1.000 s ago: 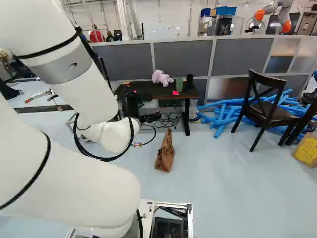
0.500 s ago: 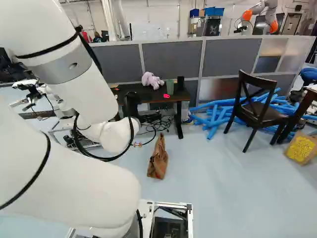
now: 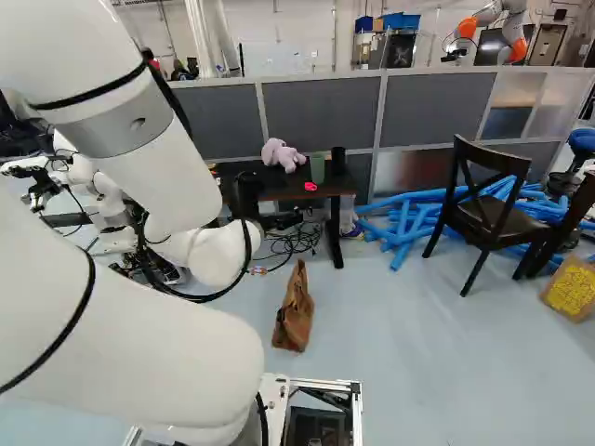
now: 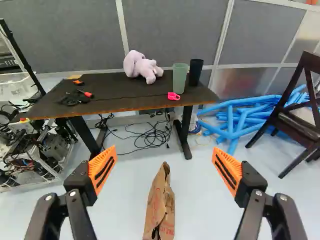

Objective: Pick up the bag on the ground and place it on the table

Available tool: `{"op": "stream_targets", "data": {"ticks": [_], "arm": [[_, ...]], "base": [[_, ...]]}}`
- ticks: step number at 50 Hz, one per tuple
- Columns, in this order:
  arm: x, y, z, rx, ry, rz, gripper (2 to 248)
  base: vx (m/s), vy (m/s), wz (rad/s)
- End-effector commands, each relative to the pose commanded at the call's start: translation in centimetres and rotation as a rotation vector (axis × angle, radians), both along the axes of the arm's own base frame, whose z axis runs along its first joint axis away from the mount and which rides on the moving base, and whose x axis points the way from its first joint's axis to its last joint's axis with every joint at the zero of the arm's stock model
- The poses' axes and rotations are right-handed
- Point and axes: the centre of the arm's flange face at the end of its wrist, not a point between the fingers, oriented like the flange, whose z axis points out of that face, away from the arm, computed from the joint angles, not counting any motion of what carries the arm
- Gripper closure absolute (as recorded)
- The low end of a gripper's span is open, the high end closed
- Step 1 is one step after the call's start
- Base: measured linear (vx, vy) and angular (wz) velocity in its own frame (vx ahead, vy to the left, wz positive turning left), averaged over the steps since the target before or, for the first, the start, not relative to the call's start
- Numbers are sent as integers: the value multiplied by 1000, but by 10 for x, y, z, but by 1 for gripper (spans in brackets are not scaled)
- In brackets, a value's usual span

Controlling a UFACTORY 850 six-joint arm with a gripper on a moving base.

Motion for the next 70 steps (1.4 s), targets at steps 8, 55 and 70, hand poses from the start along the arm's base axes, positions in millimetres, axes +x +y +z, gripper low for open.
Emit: {"op": "stream_targets", "data": {"ticks": [8, 55, 70], "arm": [[10, 0, 1, 0, 5, 0, 3], [87, 6, -24, -2, 174, 18, 3], [115, 11, -43, -3, 242, 28, 3]], "base": [[23, 2, 3], [-1, 0, 0], [0, 0, 0]]}}
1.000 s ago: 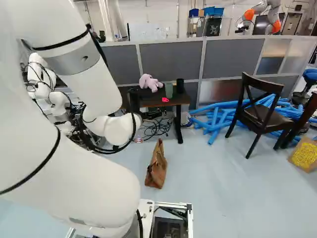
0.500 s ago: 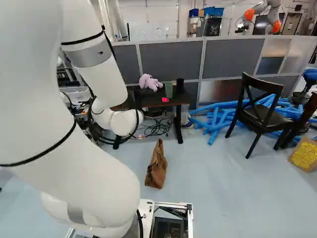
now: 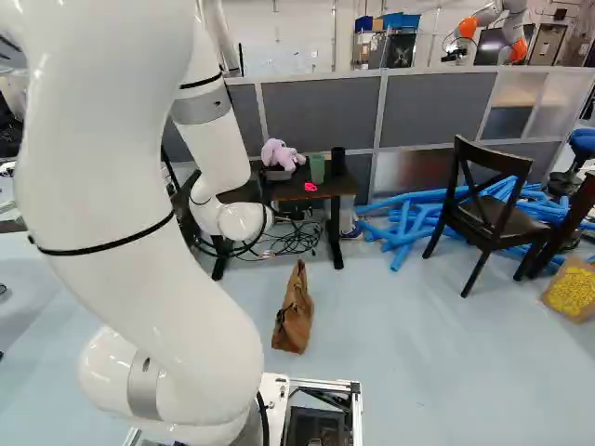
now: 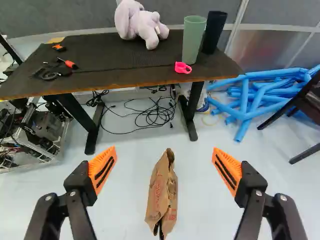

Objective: Pick up the bag on the ground and place it on the table

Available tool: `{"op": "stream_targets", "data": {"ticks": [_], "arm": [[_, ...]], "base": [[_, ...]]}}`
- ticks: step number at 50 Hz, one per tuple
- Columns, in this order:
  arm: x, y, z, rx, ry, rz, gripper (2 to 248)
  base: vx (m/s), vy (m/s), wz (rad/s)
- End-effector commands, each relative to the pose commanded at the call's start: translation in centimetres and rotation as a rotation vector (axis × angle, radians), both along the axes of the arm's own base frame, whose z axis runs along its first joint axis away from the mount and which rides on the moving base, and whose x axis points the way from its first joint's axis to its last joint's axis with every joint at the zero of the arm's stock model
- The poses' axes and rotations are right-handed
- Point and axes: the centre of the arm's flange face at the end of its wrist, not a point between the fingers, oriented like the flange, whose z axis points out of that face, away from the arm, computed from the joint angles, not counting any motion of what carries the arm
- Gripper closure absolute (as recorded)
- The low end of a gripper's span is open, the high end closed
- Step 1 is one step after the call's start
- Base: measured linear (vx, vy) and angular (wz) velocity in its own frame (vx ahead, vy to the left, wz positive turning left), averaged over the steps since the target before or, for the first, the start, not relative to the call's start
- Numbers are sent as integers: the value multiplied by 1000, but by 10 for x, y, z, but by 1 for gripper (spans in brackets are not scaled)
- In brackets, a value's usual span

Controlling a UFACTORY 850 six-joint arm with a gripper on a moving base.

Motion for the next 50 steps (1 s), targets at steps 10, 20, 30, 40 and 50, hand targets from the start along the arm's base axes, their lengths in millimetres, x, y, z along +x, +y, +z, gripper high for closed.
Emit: {"op": "stream_targets", "data": {"ticks": [10, 20, 30, 40, 50], "arm": [[18, 3, -13, -1, 43, 7, 3], [37, 7, -27, -3, 83, 13, 3], [54, 10, -42, -5, 121, 19, 3], [70, 14, -58, -7, 166, 25, 3], [83, 17, -75, -10, 229, 31, 3]], "base": [[0, 0, 0], [0, 0, 0], [0, 0, 0], [0, 0, 0], [0, 0, 0]]}}
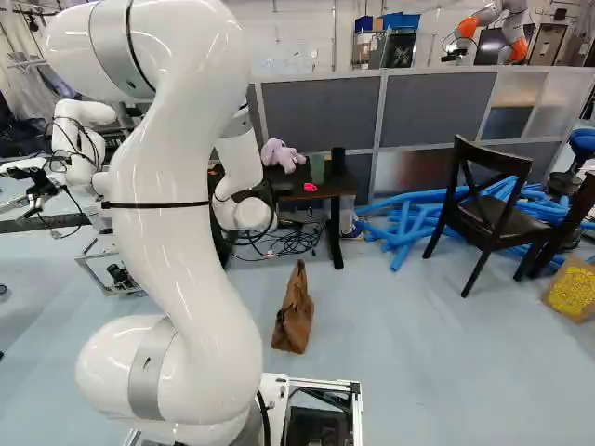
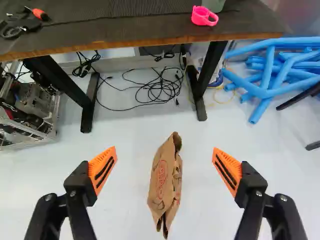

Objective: Pick up the bag on the ground and place it on the table

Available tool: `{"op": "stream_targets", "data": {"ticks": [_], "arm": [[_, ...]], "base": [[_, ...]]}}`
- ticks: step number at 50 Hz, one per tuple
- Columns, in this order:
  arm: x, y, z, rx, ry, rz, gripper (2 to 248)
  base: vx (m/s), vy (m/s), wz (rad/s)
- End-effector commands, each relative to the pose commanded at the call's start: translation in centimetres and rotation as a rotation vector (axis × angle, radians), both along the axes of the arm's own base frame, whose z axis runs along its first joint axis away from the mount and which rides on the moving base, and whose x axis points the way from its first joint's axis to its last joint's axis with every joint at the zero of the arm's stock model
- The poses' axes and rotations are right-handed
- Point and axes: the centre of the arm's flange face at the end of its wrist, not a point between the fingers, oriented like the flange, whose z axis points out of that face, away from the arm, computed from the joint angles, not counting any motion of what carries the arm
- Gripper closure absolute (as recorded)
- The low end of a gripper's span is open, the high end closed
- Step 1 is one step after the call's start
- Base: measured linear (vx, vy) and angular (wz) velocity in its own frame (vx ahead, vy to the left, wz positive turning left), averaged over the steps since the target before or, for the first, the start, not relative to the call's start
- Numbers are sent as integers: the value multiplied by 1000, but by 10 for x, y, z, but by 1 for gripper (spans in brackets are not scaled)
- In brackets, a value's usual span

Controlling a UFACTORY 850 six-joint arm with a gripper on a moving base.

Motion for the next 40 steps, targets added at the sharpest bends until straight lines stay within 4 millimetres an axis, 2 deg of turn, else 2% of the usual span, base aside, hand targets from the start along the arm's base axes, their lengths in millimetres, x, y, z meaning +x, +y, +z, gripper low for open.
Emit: {"op": "stream_targets", "data": {"ticks": [40], "arm": [[21, -1, -68, -5, 307, -44, 3]], "base": [[0, 0, 0]]}}
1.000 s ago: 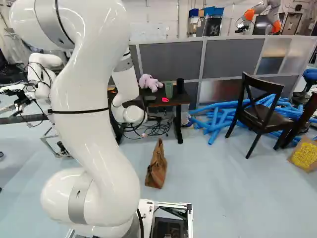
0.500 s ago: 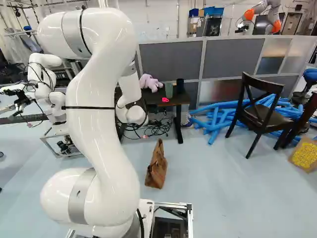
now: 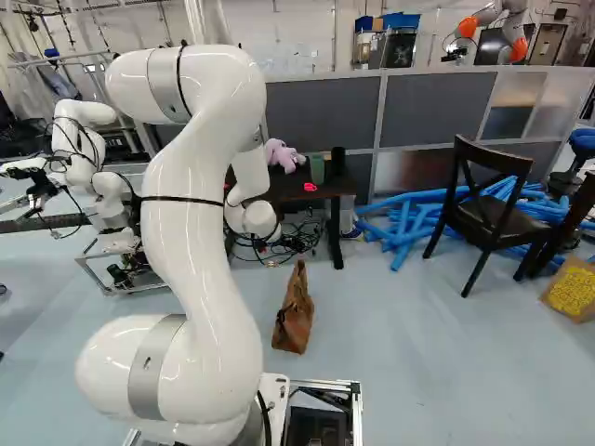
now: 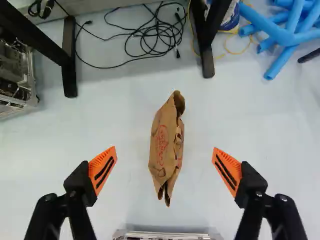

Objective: Pick up the bag on the ground and place it on the table

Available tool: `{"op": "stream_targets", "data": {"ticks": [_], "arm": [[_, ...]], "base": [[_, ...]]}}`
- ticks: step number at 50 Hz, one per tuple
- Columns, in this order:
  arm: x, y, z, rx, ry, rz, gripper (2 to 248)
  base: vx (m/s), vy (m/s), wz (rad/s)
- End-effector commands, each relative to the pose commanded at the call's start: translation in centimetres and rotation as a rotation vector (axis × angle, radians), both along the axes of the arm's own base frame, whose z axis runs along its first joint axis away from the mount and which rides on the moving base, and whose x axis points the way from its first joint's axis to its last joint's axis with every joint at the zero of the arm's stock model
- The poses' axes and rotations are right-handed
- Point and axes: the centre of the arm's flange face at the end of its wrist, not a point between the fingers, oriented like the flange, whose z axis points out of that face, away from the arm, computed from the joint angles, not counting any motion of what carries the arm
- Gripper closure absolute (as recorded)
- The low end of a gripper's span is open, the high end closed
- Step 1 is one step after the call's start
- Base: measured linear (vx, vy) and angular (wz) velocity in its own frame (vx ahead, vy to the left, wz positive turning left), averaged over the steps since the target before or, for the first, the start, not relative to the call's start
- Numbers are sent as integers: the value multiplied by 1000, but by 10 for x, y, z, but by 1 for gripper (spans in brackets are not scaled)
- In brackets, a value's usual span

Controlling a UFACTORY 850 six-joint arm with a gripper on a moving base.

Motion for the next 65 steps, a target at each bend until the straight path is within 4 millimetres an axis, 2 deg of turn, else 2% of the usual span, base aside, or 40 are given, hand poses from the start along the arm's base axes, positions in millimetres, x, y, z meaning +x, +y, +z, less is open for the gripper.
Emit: {"op": "stream_targets", "data": {"ticks": [22, 65], "arm": [[6, -3, -36, 5, 153, -48, 3], [40, -7, -101, 18, 199, -126, 3]], "base": [[0, 0, 0], [0, 0, 0]]}}
